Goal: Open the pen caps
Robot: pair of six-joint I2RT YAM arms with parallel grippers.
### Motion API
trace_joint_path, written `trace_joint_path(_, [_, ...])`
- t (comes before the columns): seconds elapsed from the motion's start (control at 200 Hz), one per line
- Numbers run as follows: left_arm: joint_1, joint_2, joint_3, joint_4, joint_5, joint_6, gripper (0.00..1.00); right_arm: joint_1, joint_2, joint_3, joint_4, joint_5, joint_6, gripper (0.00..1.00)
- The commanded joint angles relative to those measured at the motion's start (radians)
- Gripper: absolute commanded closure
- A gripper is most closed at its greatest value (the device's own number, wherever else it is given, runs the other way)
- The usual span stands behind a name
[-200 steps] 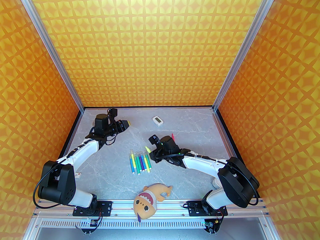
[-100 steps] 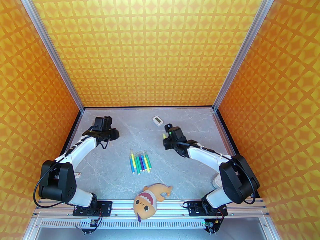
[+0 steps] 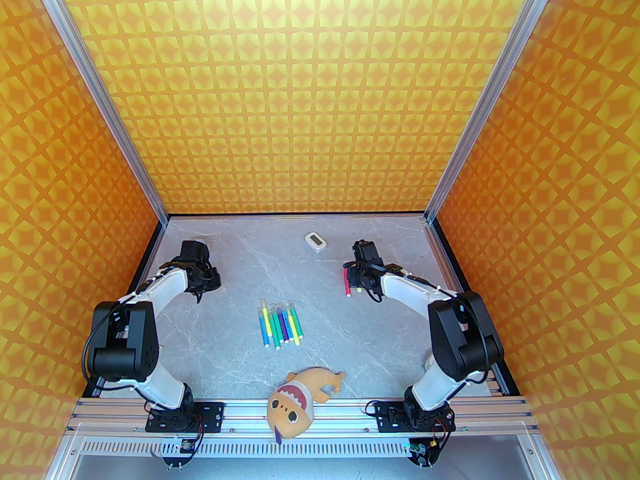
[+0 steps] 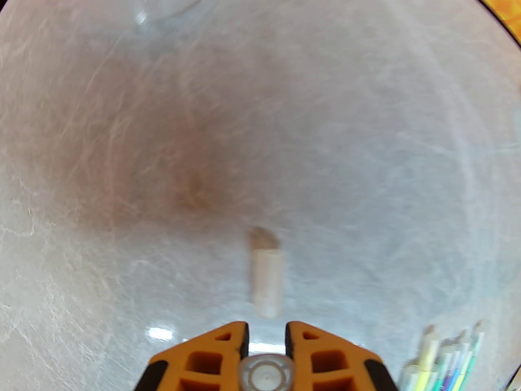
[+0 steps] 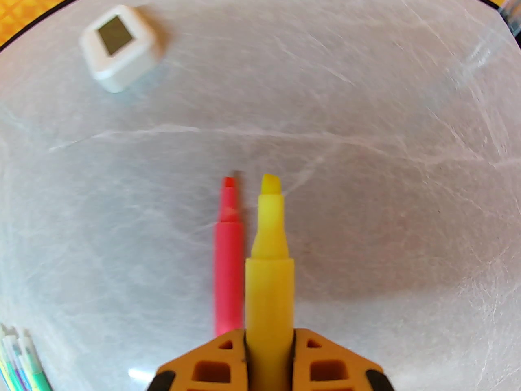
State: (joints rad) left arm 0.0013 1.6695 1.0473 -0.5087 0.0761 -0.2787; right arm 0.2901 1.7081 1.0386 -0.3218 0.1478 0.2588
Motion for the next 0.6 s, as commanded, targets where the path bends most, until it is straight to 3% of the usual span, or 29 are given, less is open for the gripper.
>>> trace_joint_path(0.0, [0.009,0.036,0.015,-0.007,-0.019,0.030,1.00,-0.015,0.046,0.042,-0.027,0.006,0.026,1.00])
trace_joint_path(0.595, [0.012,0.177,0.090,-0.044,-0.018,0.050,0.95,-0.026,0.170,0.110,-0.048,0.009,0.059,0.98])
